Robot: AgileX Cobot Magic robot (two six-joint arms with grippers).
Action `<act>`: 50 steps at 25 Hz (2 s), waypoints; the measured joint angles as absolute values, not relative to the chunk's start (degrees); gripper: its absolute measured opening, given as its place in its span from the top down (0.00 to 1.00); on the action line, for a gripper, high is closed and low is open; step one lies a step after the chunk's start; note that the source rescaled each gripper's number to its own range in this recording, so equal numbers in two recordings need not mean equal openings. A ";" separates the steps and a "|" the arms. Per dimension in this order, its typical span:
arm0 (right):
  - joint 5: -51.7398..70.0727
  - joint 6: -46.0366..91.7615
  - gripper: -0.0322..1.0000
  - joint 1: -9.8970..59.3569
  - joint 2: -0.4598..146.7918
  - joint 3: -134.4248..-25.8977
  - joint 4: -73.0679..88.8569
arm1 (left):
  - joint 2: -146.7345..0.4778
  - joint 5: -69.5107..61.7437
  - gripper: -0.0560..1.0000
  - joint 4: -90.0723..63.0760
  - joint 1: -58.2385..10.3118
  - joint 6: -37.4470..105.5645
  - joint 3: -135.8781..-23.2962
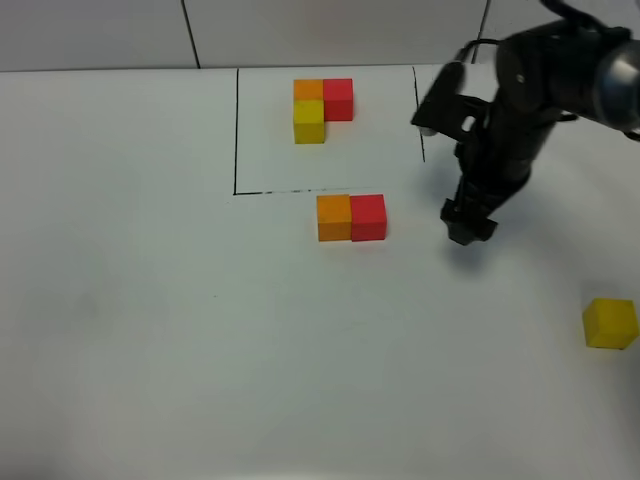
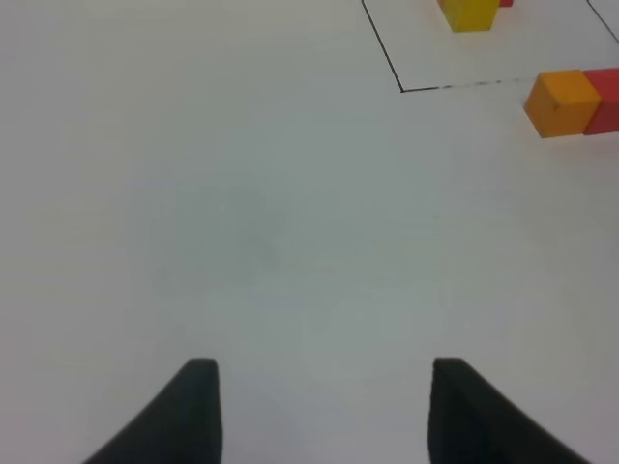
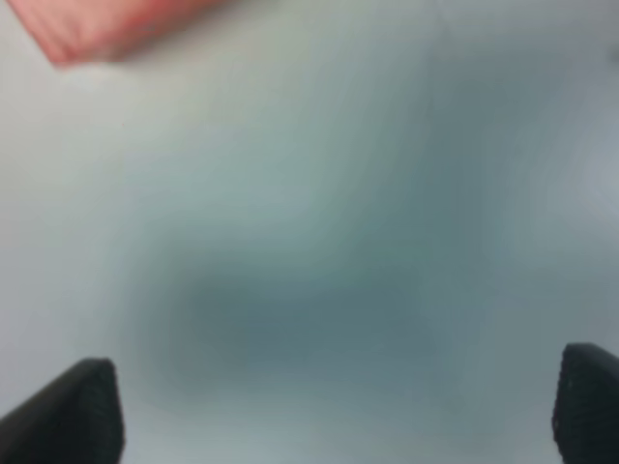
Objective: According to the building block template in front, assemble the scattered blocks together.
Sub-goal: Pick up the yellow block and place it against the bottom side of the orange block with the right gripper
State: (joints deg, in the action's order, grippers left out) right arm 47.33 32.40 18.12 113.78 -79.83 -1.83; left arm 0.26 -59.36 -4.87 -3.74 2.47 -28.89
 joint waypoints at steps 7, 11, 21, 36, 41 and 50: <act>38.13 1.96 0.11 7.67 93.30 -52.66 -4.35 | 0.26 -59.36 0.86 -4.87 -3.74 2.47 -28.89; 35.39 -6.47 0.13 2.83 87.67 -44.08 -5.60 | 0.26 -59.36 0.86 -4.87 -3.74 2.47 -28.89; 28.52 -3.25 0.17 0.27 91.39 -40.57 2.58 | 0.26 -59.36 0.86 -4.87 -3.74 2.47 -28.89; 27.40 -2.69 0.72 0.27 98.09 -40.57 2.78 | 0.26 -59.36 0.86 -4.87 -3.74 2.47 -28.89; 27.36 -6.43 0.95 1.15 98.09 -40.57 2.18 | 0.26 -59.36 0.86 -4.87 -3.74 2.47 -28.89; 35.58 -18.38 0.95 19.83 96.64 -48.97 0.00 | 0.26 -59.36 0.86 -4.87 -3.74 2.47 -28.89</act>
